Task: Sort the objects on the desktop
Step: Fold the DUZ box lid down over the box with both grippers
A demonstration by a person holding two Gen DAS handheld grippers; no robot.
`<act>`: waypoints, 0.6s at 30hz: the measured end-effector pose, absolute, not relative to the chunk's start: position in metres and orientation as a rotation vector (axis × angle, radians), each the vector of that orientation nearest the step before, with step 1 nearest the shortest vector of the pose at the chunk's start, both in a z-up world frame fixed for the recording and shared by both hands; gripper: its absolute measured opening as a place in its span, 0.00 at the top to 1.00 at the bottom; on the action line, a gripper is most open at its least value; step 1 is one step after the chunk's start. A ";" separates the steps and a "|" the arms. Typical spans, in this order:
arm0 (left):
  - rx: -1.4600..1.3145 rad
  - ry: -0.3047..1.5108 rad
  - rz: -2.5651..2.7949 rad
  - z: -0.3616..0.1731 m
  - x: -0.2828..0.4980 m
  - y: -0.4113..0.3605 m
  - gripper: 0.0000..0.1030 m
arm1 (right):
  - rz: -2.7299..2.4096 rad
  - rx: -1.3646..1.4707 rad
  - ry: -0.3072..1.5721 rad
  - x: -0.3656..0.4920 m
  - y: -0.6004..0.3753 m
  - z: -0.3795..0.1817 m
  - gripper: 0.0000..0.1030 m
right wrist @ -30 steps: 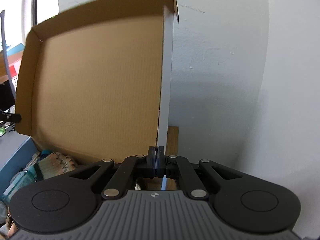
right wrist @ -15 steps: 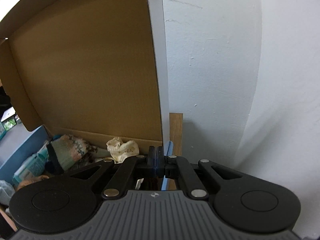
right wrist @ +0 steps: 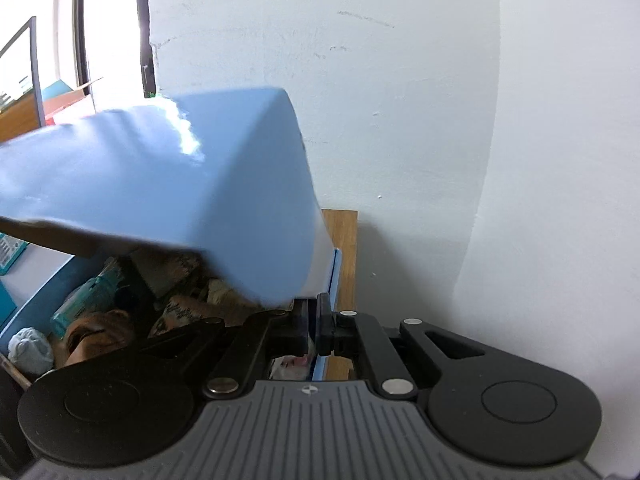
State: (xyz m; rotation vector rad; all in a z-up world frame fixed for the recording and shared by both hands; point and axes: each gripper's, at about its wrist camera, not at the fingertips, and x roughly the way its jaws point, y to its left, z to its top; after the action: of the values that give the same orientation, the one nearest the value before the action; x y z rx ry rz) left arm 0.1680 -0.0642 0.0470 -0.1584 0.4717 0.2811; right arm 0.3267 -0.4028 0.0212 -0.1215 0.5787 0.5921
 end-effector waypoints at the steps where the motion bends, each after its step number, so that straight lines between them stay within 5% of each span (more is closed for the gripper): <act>1: -0.160 0.477 0.273 0.045 0.164 -0.066 0.73 | 0.588 -0.125 0.578 0.322 -0.404 0.022 0.94; 14: -0.206 0.557 0.231 -0.005 0.116 -0.082 0.68 | 0.551 -0.158 0.609 0.262 -0.417 0.006 0.92; 18: -0.191 0.558 0.211 -0.009 0.102 -0.090 0.67 | 0.552 -0.169 0.620 0.246 -0.416 0.000 0.83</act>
State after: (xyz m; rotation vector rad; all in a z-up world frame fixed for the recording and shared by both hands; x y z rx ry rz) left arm 0.1016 -0.0899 -0.0089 -0.1914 0.5576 0.2110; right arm 0.2457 -0.4159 -0.0002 -0.1686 0.6202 0.5522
